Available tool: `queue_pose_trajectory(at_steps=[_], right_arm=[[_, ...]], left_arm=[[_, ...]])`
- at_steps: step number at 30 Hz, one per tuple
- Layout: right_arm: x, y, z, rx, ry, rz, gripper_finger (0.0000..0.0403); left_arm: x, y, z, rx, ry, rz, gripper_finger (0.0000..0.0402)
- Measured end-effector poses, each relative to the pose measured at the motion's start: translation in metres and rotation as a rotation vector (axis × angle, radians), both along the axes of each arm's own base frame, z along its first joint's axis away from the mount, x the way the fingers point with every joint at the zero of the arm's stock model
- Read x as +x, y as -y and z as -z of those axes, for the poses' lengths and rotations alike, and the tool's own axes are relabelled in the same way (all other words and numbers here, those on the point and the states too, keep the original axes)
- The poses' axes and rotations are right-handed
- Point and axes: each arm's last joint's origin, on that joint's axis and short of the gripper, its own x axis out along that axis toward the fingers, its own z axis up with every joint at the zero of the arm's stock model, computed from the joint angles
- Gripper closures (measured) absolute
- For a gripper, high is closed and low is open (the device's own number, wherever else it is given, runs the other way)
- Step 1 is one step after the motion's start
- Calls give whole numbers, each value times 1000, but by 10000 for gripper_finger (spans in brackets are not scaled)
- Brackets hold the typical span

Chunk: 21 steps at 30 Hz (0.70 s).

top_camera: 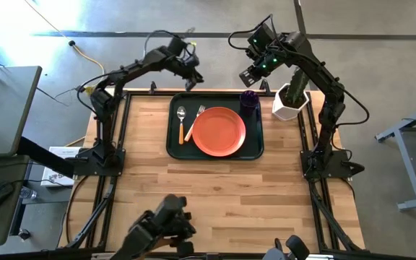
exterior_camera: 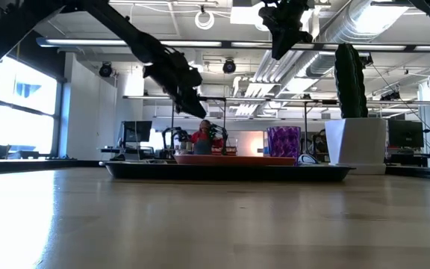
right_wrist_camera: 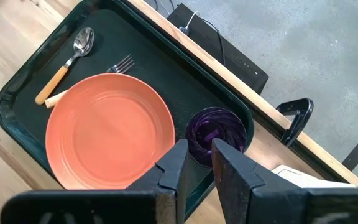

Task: Pick and place plate/cup/fork/spoon on tray
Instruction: Adjust the light orange fork

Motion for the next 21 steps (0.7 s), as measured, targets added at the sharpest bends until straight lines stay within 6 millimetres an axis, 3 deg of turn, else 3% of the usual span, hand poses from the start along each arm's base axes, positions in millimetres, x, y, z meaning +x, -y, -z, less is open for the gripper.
queue_pose_trajectory(at_steps=[11,21], right_arm=[[0,0,0,0,0,0,339],[0,0,0,0,0,0,339]], left_arm=[[39,23,35,-38,-82,72,308],[51,32,70,-109,-195,86,327]])
